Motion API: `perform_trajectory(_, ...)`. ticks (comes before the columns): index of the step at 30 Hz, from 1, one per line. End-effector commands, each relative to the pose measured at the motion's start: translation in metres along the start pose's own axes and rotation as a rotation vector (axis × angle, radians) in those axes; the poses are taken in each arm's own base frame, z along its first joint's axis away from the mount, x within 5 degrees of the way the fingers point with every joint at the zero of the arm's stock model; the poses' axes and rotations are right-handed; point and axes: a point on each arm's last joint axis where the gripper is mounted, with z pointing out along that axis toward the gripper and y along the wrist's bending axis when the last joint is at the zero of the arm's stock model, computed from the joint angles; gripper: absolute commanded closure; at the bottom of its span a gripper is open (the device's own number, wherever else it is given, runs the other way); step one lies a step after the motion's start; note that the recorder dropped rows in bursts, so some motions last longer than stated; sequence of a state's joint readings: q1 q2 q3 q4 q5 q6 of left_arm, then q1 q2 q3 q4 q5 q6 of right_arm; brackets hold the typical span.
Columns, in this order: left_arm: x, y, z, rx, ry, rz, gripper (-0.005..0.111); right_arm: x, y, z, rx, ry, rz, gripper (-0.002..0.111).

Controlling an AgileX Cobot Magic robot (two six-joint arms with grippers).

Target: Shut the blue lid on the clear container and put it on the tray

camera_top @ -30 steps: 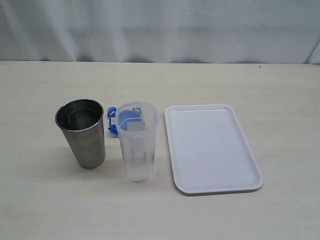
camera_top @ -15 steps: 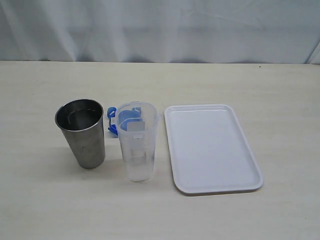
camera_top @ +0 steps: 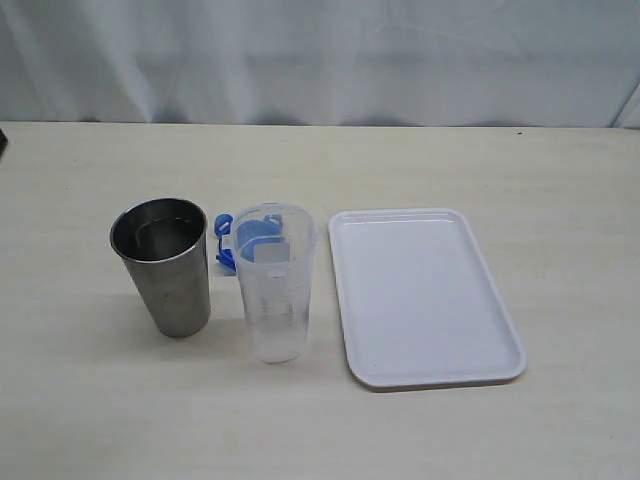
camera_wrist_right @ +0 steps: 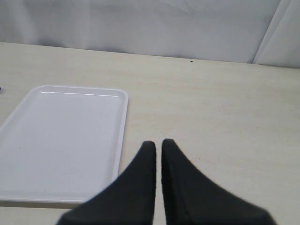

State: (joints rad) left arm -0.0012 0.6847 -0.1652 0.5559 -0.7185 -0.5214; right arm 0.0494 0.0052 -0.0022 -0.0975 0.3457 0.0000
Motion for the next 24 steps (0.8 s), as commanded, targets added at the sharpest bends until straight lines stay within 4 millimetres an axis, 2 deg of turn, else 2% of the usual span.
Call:
perform_trajectory(1, 0.030, -0.001, 0.020, 0.109, 0.162, 0.000, 0.012, 0.001, 0.000, 0.000, 0.001, -0.002, 0.008, 0.104)
perform_trajectory(5, 0.059, 0.000, 0.031, 0.171, 0.289, 0.010, 0.012, 0.001, 0.000, 0.000, 0.001, -0.002, 0.008, 0.104)
perform_trajectory(8, 0.074, 0.000, 0.036, 0.220, 0.316, -0.009, 0.012, 0.001, 0.000, 0.000, 0.001, -0.002, 0.008, 0.104)
perform_trajectory(12, 0.085, -0.004, 0.039, 0.287, 0.335, -0.009, 0.012, 0.001, 0.000, 0.000, 0.001, -0.002, 0.008, 0.104)
perform_trajectory(24, 0.120, 0.003, 0.044, 0.277, 0.437, -0.022, 0.012, 0.001, 0.000, 0.000, 0.001, -0.002, 0.008, 0.104)
